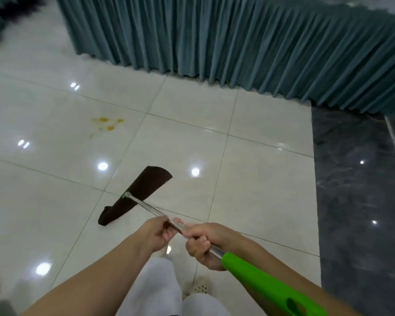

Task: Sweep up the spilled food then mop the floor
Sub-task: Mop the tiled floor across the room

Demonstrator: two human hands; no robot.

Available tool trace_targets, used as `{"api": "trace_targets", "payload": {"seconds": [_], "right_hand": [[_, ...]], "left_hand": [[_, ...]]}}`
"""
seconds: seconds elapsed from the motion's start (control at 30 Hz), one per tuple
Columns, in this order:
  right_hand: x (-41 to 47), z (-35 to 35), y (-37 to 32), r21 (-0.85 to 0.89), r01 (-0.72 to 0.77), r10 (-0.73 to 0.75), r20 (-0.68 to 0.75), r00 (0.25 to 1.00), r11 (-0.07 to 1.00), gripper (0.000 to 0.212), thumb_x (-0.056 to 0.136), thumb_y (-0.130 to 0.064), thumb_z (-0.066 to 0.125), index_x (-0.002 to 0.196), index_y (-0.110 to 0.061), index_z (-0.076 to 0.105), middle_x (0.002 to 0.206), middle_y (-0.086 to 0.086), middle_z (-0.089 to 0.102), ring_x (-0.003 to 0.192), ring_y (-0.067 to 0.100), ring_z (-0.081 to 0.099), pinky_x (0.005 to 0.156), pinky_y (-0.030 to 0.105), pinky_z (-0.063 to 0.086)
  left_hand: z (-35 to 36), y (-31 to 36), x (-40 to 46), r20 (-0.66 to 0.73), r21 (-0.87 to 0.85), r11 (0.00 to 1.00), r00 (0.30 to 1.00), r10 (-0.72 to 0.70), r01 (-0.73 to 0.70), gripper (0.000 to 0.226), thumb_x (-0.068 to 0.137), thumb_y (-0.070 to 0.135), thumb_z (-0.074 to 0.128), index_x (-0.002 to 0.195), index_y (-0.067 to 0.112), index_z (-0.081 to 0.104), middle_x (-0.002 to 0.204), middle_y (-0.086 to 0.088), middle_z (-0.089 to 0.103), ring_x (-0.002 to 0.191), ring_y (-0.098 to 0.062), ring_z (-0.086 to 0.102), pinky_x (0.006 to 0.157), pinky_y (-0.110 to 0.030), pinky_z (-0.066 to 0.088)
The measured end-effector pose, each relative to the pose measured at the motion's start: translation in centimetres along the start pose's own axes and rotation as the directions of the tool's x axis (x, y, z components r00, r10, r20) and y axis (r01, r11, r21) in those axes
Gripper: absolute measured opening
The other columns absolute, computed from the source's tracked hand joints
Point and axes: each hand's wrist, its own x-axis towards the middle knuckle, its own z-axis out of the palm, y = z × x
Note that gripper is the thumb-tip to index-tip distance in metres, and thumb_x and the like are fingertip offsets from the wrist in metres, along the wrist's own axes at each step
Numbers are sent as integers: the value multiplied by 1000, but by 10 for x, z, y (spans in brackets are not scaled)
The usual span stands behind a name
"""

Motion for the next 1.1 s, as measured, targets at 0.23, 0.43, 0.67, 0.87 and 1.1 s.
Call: {"api": "trace_targets", "payload": {"seconds": [0.23,0.43,0.67,0.87,1.1], "right_hand": [[25,46,-25,-96,-13,7,-64,998,995,31,95,0,46,106,-22,64,55,-3,29,30,1,33,27,7,30],[61,92,-68,-97,-19,7,-118,993,995,30,93,1,48,107,-20,64,66,-2,26,32,2,32,25,9,30],[117,177,-134,-108,-48,34,-128,991,993,34,93,3,48,113,-21,62,64,-1,28,31,4,35,24,11,32],[167,249,-186,-68,-47,41,-91,995,997,38,93,1,48,116,-28,59,64,-3,28,30,5,35,24,13,32],[202,304,-240,-45,-1,-1,-40,999,999,25,95,-5,50,104,-27,56,61,-3,29,29,4,35,25,10,32]], "left_hand": [[-22,50,8,-4,-84,996,1000,18,-18,23,102,7,33,94,-8,48,79,-21,54,73,-29,58,45,-35,57],[-18,117,21,-5,-76,997,1000,24,-24,23,103,8,33,97,-9,48,78,-22,55,70,-29,59,54,-38,58],[-27,227,42,-26,-107,993,998,50,-52,23,103,10,34,114,-7,44,80,-21,55,70,-29,58,38,-31,54],[-31,324,53,-33,-114,988,995,96,-99,21,104,9,31,108,-7,44,80,-20,52,69,-27,55,35,-28,52],[-15,412,63,-13,-101,980,985,173,-173,26,104,8,29,88,-5,45,77,-19,51,68,-25,54,36,-26,52]]}}
